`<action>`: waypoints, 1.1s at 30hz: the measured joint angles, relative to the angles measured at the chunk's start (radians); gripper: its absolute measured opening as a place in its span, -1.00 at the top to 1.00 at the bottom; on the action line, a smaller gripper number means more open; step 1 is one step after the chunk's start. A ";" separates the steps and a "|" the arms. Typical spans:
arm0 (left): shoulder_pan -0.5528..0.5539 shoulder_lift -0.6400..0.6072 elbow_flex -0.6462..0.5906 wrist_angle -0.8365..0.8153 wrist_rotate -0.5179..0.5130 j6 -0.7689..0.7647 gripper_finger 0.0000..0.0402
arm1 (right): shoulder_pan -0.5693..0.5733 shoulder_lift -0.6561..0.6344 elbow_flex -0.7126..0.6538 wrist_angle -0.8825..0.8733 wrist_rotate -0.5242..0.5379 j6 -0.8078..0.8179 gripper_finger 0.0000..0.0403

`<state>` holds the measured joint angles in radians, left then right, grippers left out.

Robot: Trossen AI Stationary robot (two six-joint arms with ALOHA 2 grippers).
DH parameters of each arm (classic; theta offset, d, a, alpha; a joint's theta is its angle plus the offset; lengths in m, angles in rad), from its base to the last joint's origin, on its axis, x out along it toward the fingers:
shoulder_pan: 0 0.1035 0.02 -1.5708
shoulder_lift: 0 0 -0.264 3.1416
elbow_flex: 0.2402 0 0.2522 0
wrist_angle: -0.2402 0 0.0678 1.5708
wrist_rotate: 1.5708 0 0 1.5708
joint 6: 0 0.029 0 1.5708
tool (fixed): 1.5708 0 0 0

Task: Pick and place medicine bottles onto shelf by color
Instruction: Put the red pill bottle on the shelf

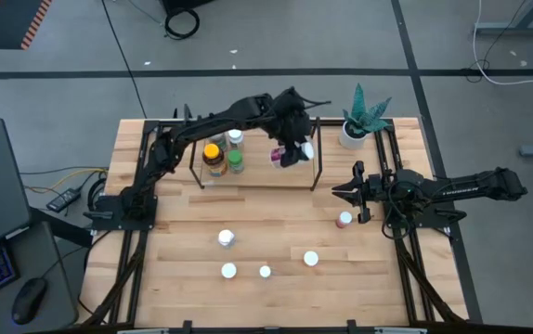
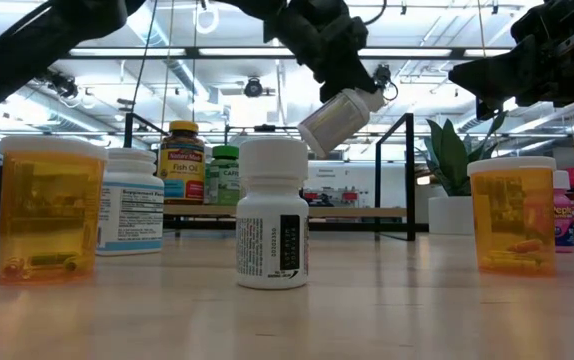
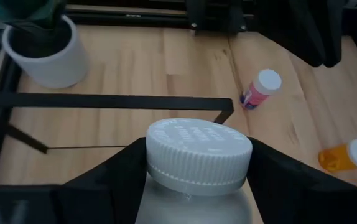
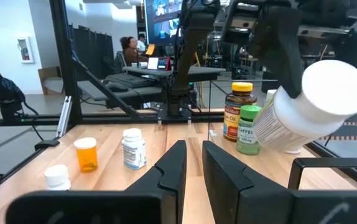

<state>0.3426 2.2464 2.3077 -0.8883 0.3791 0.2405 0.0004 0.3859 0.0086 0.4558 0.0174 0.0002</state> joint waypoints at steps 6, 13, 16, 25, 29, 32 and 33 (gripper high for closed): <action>-0.041 -0.010 0.000 -0.017 -0.010 0.029 -0.21 | 0.000 0.000 0.000 0.000 0.000 0.000 0.69; -0.071 -0.073 0.000 0.068 -0.019 0.058 -0.23 | 0.000 0.000 0.000 0.000 0.000 0.000 0.69; -0.085 -0.105 0.000 0.119 -0.024 0.053 -0.22 | 0.000 0.000 0.000 0.000 0.000 0.000 0.69; -0.125 -0.194 0.000 0.327 -0.057 0.009 -0.23 | 0.000 0.000 0.000 0.033 0.000 0.022 0.69; -0.140 -0.227 0.000 0.387 -0.090 -0.002 -0.23 | -0.003 -0.001 0.007 0.198 0.010 0.008 0.69; -0.149 -0.237 0.001 0.427 -0.123 -0.014 -0.25 | -0.003 0.000 0.073 0.222 0.035 -0.034 0.69; -0.152 -0.237 0.001 0.443 -0.132 -0.020 -0.25 | -0.003 0.000 0.103 0.194 0.065 -0.034 0.69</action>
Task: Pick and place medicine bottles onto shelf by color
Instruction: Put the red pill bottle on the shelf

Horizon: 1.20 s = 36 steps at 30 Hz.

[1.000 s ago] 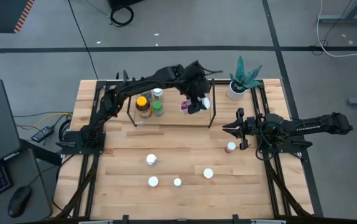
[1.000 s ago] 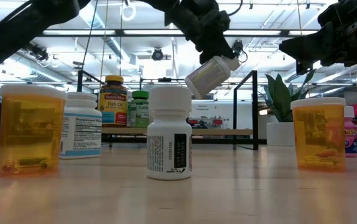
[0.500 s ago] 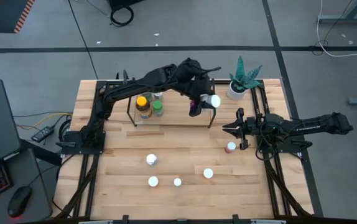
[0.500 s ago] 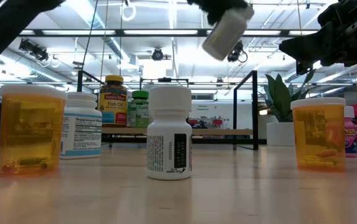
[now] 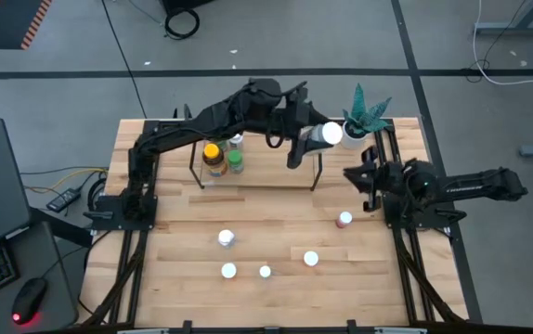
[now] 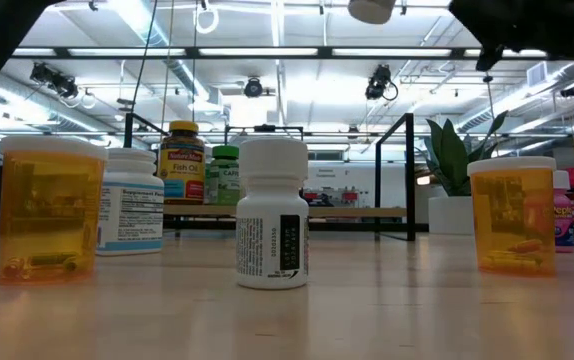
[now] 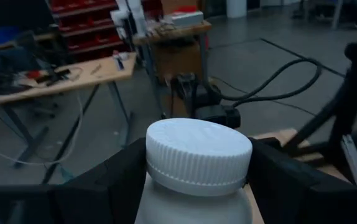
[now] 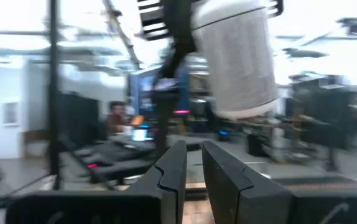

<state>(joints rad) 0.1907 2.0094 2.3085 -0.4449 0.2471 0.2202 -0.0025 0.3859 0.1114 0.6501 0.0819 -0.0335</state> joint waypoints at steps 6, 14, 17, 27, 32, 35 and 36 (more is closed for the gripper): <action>0.000 0.002 0.000 0.101 -0.018 -0.068 -0.23 | -0.022 0.048 0.229 -0.298 0.108 -0.025 0.69; -0.041 0.002 0.000 0.121 -0.192 -0.078 -0.24 | -0.031 0.168 0.456 -0.471 0.148 -0.119 0.63; -0.059 0.002 0.000 0.138 -0.279 -0.063 -0.23 | -0.031 0.222 0.490 -0.472 0.173 -0.178 0.44; -0.112 0.002 0.000 0.169 -0.562 0.009 -0.23 | 0.029 0.330 0.525 -0.302 0.366 -0.372 -0.59; -0.115 0.003 0.000 0.197 -0.610 -0.019 -0.25 | 0.051 0.379 0.526 -0.131 0.416 -0.457 -0.86; -0.121 0.003 0.000 0.236 -0.626 -0.023 -0.25 | 0.067 0.417 0.526 -0.071 0.423 -0.499 -0.90; -0.124 0.003 0.000 0.245 -0.628 -0.024 -0.24 | 0.072 0.429 0.526 -0.048 0.423 -0.509 -0.90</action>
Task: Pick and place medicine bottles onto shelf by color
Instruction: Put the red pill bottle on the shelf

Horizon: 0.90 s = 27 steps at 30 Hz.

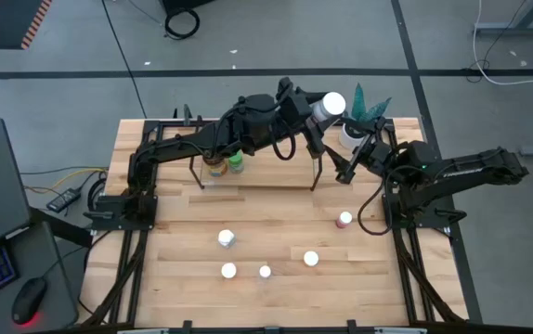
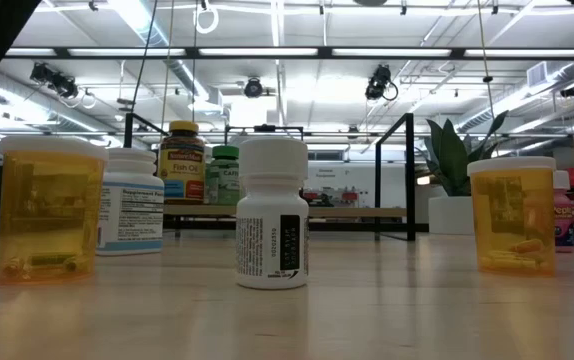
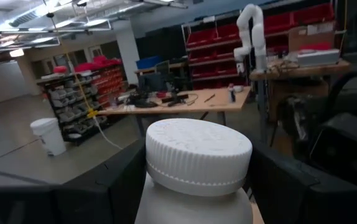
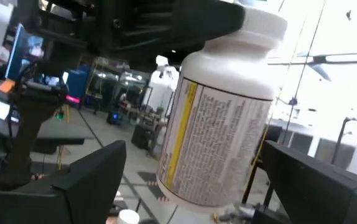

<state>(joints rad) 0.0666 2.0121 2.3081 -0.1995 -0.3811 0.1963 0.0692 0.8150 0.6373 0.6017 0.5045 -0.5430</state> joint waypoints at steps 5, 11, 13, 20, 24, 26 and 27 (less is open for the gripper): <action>-0.017 0.000 0.000 0.038 -0.002 0.006 -0.23 | 0.004 0.045 0.000 0.132 0.016 -0.055 -0.87; -0.027 0.000 0.000 0.053 -0.021 0.010 -0.25 | -0.002 0.081 0.056 0.129 0.003 -0.063 -0.80; -0.027 0.000 0.000 0.052 -0.022 0.010 -0.24 | -0.002 0.096 0.099 0.063 0.005 -0.059 -0.78; -0.031 -0.004 0.002 0.055 -0.030 0.016 -0.26 | -0.021 0.149 0.211 -0.045 0.018 -0.052 -0.73; -0.033 -0.004 0.002 0.053 -0.030 0.019 -0.24 | -0.022 0.143 0.239 -0.116 0.010 -0.030 -0.72; -0.036 -0.004 0.002 0.049 -0.029 0.026 -0.24 | -0.023 0.131 0.248 -0.164 -0.019 -0.004 -0.72; -0.039 -0.003 0.002 0.049 -0.025 0.029 -0.24 | -0.023 0.124 0.248 -0.182 -0.036 0.003 -0.73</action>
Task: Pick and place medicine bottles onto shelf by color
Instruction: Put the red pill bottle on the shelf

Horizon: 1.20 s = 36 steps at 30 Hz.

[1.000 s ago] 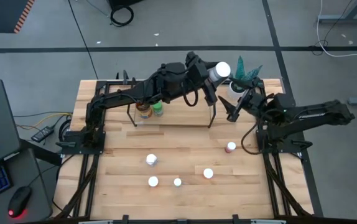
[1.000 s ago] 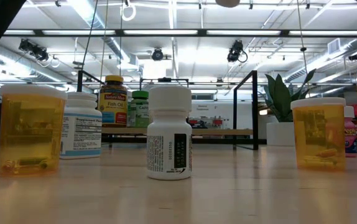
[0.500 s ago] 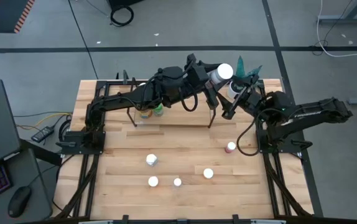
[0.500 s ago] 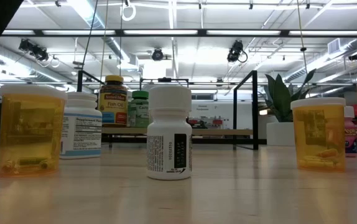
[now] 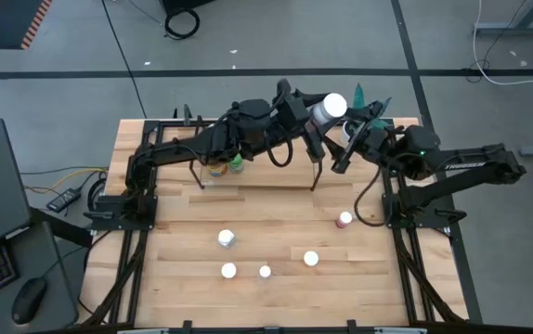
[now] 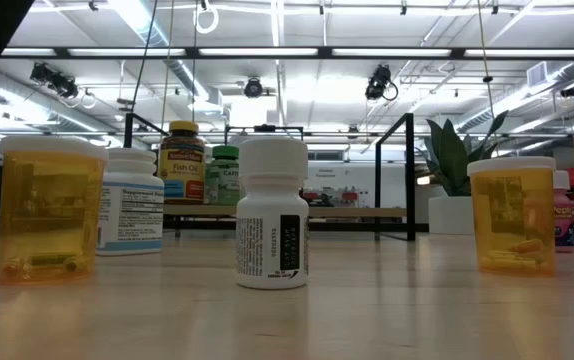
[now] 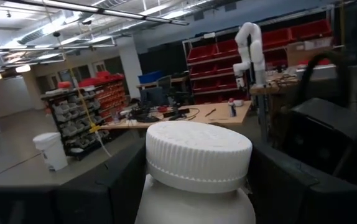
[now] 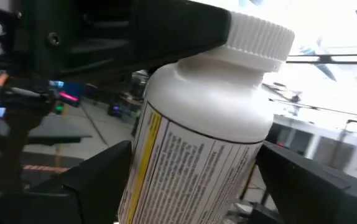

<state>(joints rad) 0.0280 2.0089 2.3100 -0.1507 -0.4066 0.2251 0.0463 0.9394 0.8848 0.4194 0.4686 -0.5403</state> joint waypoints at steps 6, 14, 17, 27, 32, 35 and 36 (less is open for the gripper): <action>-0.006 0.007 -0.003 -0.019 0.025 0.001 -0.27 | -0.006 -0.018 0.000 -0.024 -0.070 0.000 -0.95; -0.005 0.009 -0.005 -0.034 0.021 0.001 -0.25 | -0.034 -0.010 0.002 -0.022 -0.107 0.023 -0.92; -0.005 0.008 -0.005 -0.038 0.019 0.002 -0.27 | -0.053 -0.008 0.002 -0.023 -0.136 0.065 -0.86; -0.004 0.007 -0.005 -0.043 0.015 0.007 -0.29 | -0.093 -0.004 0.002 -0.030 -0.177 0.096 -0.58; -0.003 0.006 -0.004 -0.067 0.017 0.024 -0.37 | -0.097 -0.003 0.002 -0.053 -0.181 0.098 -0.66; -0.003 0.005 -0.002 -0.059 0.022 0.054 -0.47 | -0.096 0.001 -0.001 -0.078 -0.186 0.096 -0.66; -0.003 0.004 -0.001 -0.058 0.022 0.056 -0.52 | -0.096 0.001 -0.002 -0.081 -0.186 0.095 -0.65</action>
<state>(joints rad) 0.0249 2.0129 2.3087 -0.2089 -0.3846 0.2813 -0.0498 0.9406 0.8829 0.3388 0.2825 -0.4449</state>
